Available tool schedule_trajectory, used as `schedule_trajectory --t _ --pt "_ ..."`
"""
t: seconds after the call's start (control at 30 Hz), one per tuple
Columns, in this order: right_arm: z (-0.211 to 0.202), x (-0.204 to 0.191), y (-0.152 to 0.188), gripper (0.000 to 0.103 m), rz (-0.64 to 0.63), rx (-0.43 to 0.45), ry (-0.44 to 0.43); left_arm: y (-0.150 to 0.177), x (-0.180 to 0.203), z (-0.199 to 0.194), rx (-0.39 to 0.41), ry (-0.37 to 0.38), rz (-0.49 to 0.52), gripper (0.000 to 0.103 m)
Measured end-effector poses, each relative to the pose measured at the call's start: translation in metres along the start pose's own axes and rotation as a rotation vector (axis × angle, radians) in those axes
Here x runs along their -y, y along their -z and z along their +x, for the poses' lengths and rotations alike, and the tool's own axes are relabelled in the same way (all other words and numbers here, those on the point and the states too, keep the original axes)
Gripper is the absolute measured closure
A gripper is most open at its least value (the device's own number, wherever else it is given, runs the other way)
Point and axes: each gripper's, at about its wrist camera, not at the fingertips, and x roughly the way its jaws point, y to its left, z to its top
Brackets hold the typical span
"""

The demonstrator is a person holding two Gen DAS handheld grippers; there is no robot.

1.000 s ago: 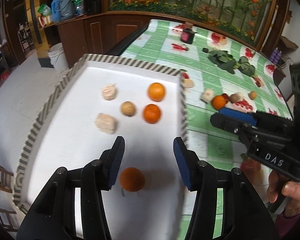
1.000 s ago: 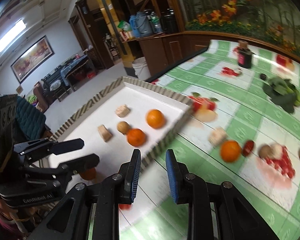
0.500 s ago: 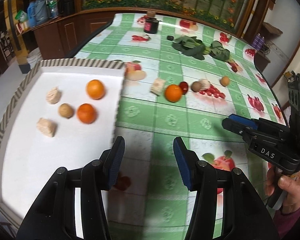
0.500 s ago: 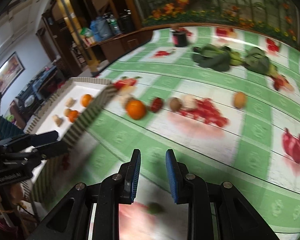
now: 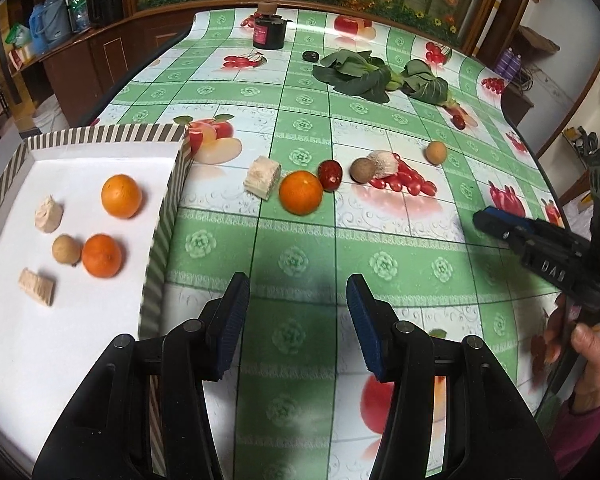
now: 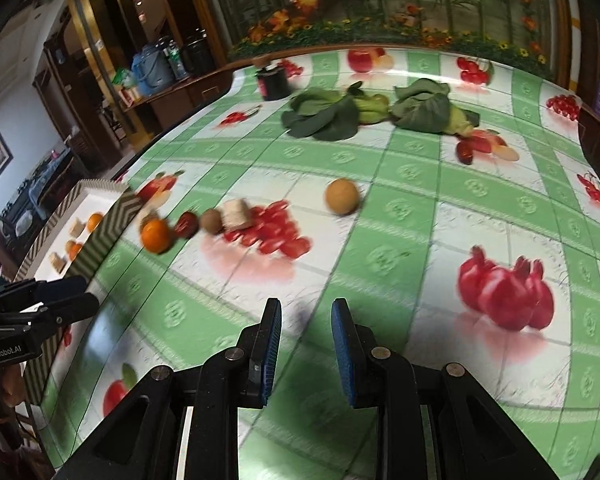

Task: Organize fruits
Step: 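Move both open grippers back over the remaining fruits on the table, then grasp the light brown bread cube with the left gripper while the right gripper grasps a kiwi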

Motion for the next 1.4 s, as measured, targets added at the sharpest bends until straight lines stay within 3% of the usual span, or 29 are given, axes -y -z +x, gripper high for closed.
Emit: schedule_trajectory --t 0.33,0.53,0.67,1.13,1.4 --pt "0.035 0.013 -0.049 0.078 0.029 0.01 0.008 -0.026 -0.021 0.012 -0.019 -0.066 0.004 0.052" --pt "0.057 0.025 -0.064 0.078 0.068 0.014 0.034 -0.043 -0.026 0.025 -0.037 -0.064 0.009 0.052" --pt "0.064 0.03 -0.067 0.078 0.087 0.032 -0.01 -0.053 -0.028 0.037 -0.055 -0.065 -0.008 0.052" --pt "0.068 0.026 -0.07 0.078 0.04 0.05 -0.029 -0.072 -0.027 0.061 -0.072 -0.097 0.053 0.052" --pt "0.068 0.026 -0.07 0.078 0.036 0.053 -0.029 -0.073 -0.022 0.073 -0.088 -0.059 0.058 0.053"
